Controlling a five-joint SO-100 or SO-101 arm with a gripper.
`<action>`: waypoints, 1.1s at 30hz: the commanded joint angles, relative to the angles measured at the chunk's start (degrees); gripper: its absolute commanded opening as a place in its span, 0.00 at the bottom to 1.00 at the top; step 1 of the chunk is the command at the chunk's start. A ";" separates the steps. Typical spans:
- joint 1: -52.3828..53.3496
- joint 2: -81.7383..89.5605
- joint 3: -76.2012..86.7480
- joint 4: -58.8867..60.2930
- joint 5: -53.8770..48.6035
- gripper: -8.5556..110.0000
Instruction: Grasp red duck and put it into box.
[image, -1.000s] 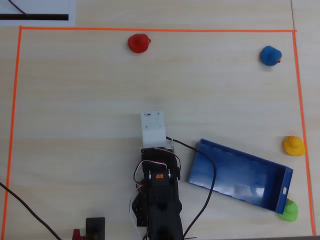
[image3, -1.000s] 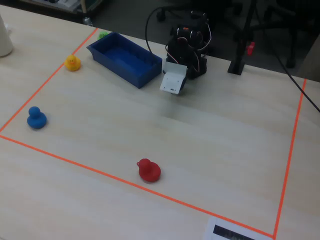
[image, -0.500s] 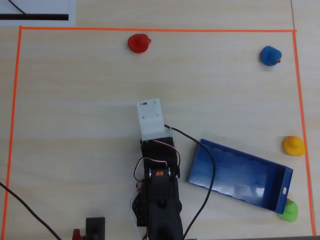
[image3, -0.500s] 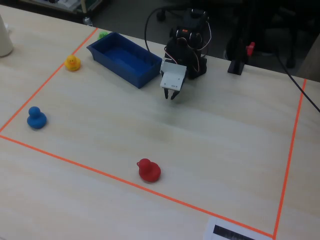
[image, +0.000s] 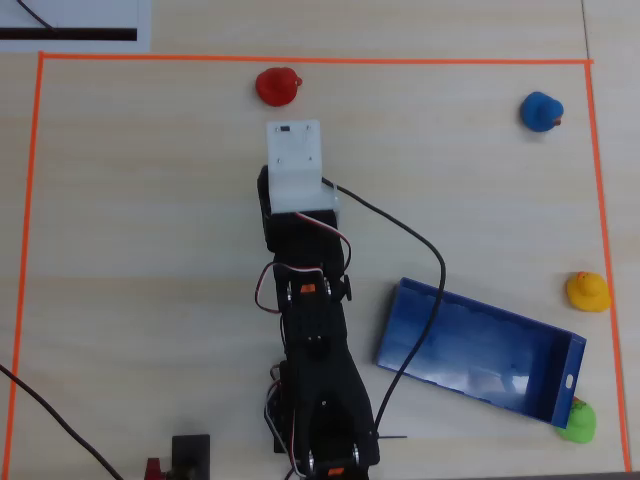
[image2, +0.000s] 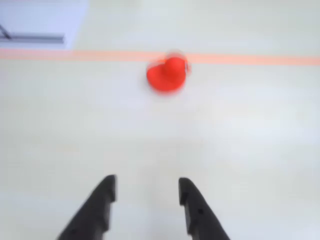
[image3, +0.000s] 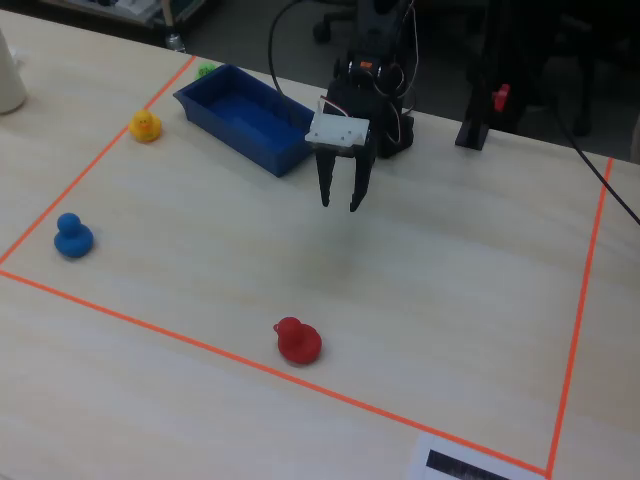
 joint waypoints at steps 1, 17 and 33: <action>-0.09 -12.30 -6.24 -10.90 1.41 0.25; 1.32 -45.53 -14.41 -47.99 13.80 0.30; 3.43 -68.99 -34.72 -51.77 14.59 0.31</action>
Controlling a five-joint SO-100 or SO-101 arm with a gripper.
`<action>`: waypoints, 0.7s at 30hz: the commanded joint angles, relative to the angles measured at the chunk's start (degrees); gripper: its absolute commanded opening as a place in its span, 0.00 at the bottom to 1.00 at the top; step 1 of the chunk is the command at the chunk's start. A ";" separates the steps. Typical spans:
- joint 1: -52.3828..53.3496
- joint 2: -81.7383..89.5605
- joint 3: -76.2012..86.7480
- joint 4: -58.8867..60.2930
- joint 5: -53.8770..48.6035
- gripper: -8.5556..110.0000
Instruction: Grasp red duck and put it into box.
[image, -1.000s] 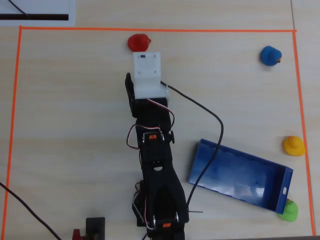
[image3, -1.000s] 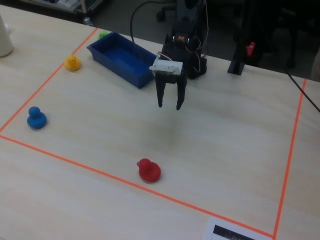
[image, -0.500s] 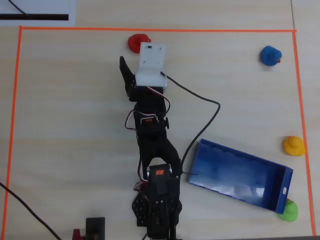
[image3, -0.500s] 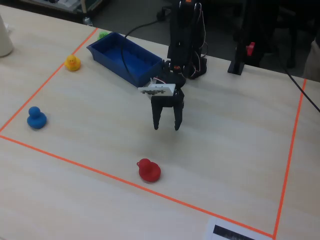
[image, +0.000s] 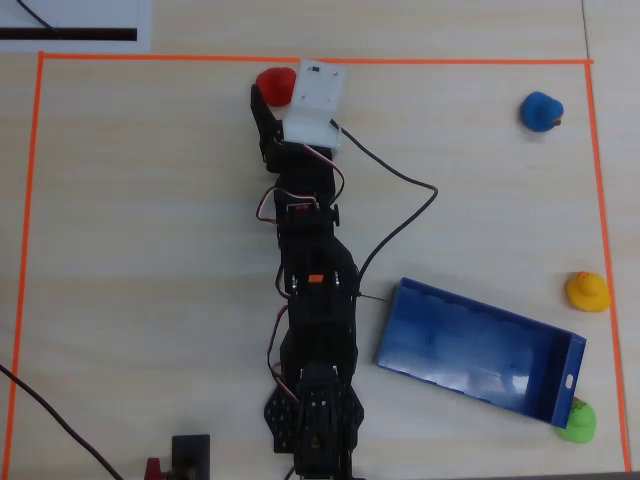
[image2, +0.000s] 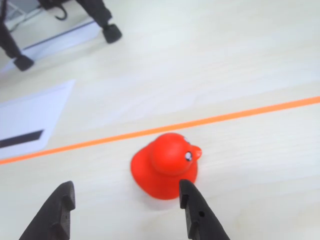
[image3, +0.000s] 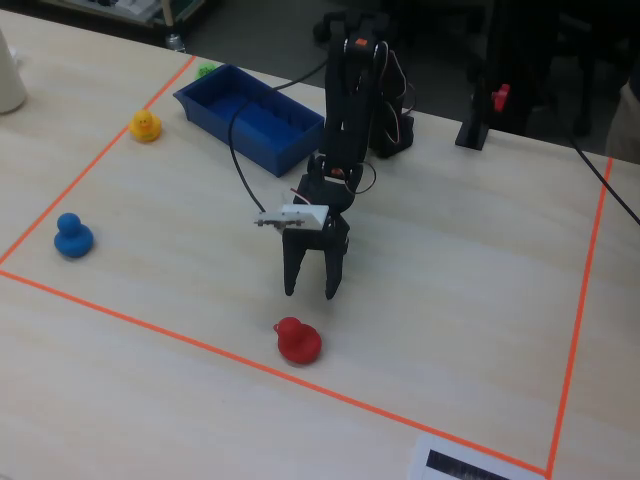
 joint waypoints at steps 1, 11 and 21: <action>0.70 -2.46 -5.98 -1.93 -0.35 0.31; 2.90 -12.57 -17.05 -1.85 -0.09 0.32; 2.20 -16.44 -23.38 3.08 0.09 0.32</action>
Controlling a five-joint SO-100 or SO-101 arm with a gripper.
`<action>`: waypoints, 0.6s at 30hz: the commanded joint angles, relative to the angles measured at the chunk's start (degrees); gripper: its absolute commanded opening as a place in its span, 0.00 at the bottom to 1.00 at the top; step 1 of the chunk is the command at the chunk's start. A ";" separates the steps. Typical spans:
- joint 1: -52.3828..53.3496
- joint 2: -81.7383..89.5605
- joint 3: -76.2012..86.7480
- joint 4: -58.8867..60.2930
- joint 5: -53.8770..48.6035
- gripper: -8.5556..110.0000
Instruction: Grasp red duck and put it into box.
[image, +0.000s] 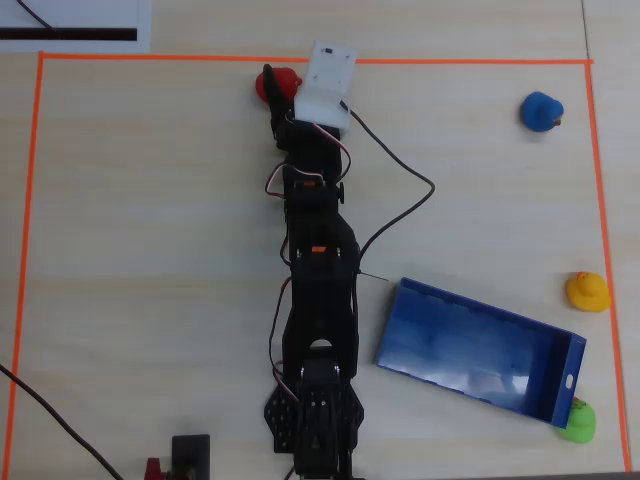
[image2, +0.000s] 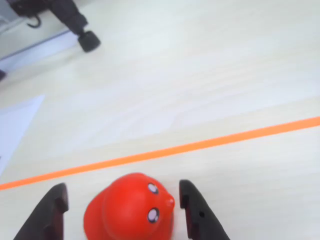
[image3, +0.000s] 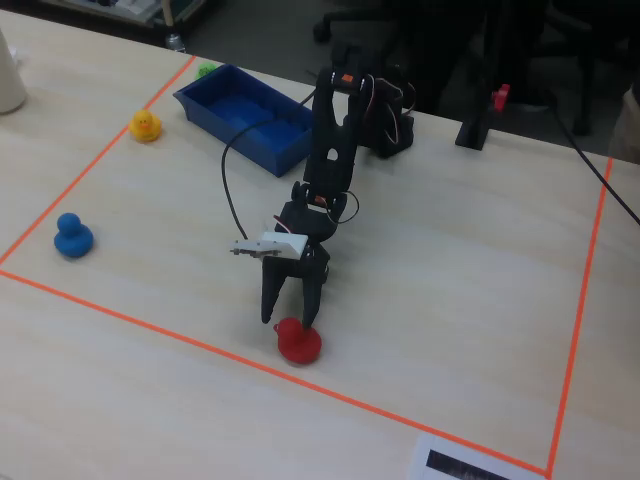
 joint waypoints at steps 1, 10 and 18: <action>-0.79 0.18 -3.25 0.79 0.00 0.32; -2.81 -0.79 -2.55 1.76 -0.44 0.33; -2.64 -1.41 -3.60 2.99 -0.53 0.32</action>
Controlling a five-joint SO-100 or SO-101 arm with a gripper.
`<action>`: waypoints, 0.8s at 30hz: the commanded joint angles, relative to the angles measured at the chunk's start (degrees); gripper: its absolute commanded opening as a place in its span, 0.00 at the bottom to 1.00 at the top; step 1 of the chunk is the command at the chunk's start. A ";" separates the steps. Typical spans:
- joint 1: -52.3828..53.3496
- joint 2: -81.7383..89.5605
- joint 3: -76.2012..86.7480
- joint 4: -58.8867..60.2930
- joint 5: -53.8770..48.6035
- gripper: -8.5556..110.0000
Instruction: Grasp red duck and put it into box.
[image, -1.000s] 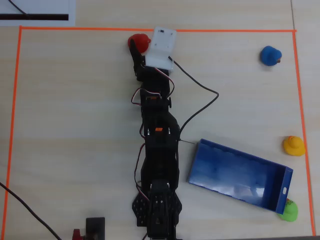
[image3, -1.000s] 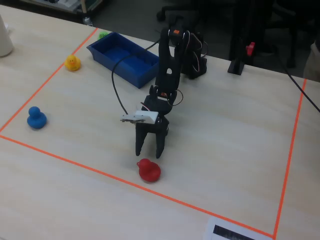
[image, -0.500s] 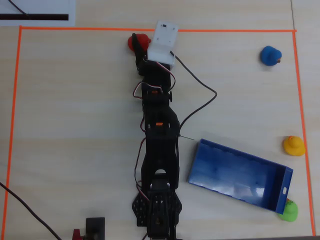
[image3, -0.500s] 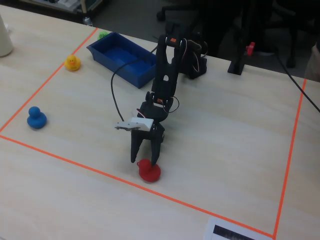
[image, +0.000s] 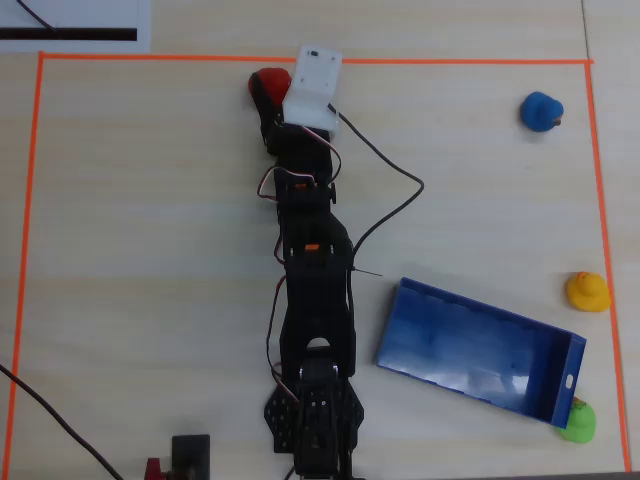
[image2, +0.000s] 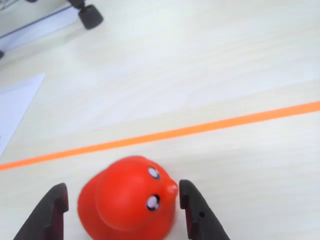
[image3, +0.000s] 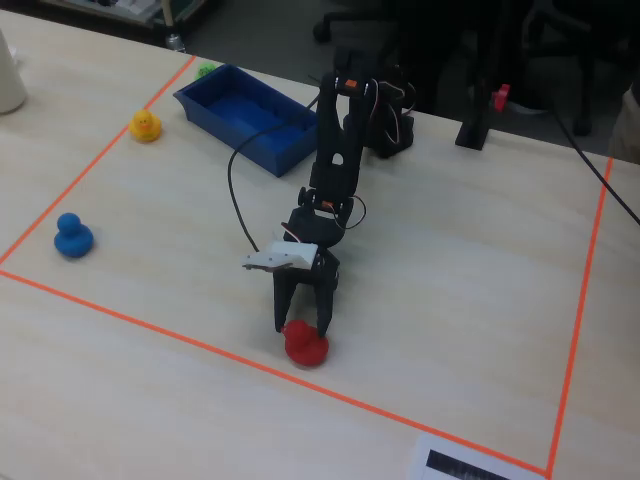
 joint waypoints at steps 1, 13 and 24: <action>-0.26 0.79 -3.08 0.97 -0.70 0.32; 0.62 -0.88 -5.54 2.46 -1.49 0.26; 2.20 -0.53 -8.09 6.24 -4.22 0.07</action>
